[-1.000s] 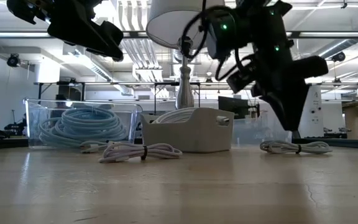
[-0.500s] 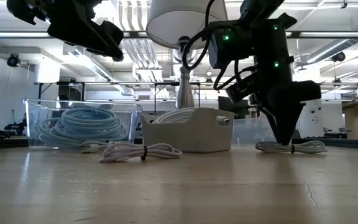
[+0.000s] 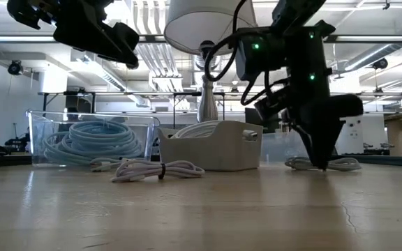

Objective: Pick & Place USB Port
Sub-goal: Put the white USB cable into the right transparent bin

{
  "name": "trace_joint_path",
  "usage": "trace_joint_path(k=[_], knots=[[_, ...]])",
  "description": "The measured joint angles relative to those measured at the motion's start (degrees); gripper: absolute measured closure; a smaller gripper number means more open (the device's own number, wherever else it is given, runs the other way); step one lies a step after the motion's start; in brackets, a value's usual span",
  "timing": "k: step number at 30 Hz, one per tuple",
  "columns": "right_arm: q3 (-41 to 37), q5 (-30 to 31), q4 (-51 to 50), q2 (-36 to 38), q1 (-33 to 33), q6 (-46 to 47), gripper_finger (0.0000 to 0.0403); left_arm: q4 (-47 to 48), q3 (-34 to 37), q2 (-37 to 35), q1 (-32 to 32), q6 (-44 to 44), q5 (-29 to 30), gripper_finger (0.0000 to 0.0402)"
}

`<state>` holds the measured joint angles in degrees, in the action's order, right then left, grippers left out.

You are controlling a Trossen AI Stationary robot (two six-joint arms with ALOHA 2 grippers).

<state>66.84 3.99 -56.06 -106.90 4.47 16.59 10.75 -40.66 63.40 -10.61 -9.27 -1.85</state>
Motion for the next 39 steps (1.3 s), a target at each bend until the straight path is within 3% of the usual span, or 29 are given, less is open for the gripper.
trace_joint_path(k=[8, 19, 31, 39], knots=[[1.52, 2.31, -2.14, 3.44, -0.34, 2.54, 0.028, 0.03, 0.0, 0.02, 0.0, 0.0, 0.0, 0.0239], [-6.58, 1.77, -2.47, 5.02, -3.83, 11.15, 0.028, 0.03, 0.0, 0.02, -0.02, 0.02, 0.0, 0.0239], [-10.94, 2.16, 0.9, 5.06, -4.26, 9.83, 0.0281, -0.05, 0.0, 0.02, -0.03, 0.04, 0.0, 0.0239], [-10.93, 1.69, 1.34, 5.0, -4.24, 8.91, 0.0321, 0.0, 0.0, 0.02, -0.07, 0.04, 0.0, 0.0239]])
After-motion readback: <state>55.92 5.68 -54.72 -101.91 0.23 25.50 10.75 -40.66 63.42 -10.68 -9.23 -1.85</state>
